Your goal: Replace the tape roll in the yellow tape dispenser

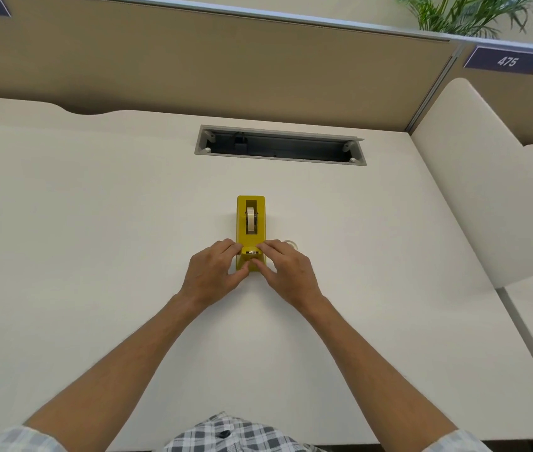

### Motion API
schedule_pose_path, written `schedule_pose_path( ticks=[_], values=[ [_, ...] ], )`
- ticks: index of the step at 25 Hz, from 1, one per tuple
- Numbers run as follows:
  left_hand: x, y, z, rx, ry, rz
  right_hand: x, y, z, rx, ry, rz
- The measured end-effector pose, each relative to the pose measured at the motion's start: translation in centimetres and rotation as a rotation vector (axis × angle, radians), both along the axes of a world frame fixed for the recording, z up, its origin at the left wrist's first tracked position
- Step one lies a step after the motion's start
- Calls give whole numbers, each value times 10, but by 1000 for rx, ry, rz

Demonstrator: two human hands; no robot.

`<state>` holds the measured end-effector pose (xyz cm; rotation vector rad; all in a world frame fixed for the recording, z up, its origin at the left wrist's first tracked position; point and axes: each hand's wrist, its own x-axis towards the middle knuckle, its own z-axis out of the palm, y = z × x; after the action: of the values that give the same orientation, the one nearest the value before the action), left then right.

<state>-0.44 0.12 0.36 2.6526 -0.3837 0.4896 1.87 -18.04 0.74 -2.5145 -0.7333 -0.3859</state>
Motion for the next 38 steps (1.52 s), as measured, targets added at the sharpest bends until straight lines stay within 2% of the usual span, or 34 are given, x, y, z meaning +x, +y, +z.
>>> schedule_pose_path(
  ticks=[6, 14, 19, 32, 38],
  values=[
    [0, 0, 1, -11, 25, 31, 0, 2, 2, 64, 46, -43],
    [-3, -3, 1, -153, 122, 102, -5, 7, 8, 211, 178, -112],
    [-2, 0, 5, -143, 130, 109, -3, 6, 10, 157, 177, -85],
    [-2, 0, 10, -132, 169, 140, -6, 10, 15, 184, 234, -118],
    [1, 1, 21, -128, 248, 114, -4, 10, 33, 34, 261, -84]
  ],
)
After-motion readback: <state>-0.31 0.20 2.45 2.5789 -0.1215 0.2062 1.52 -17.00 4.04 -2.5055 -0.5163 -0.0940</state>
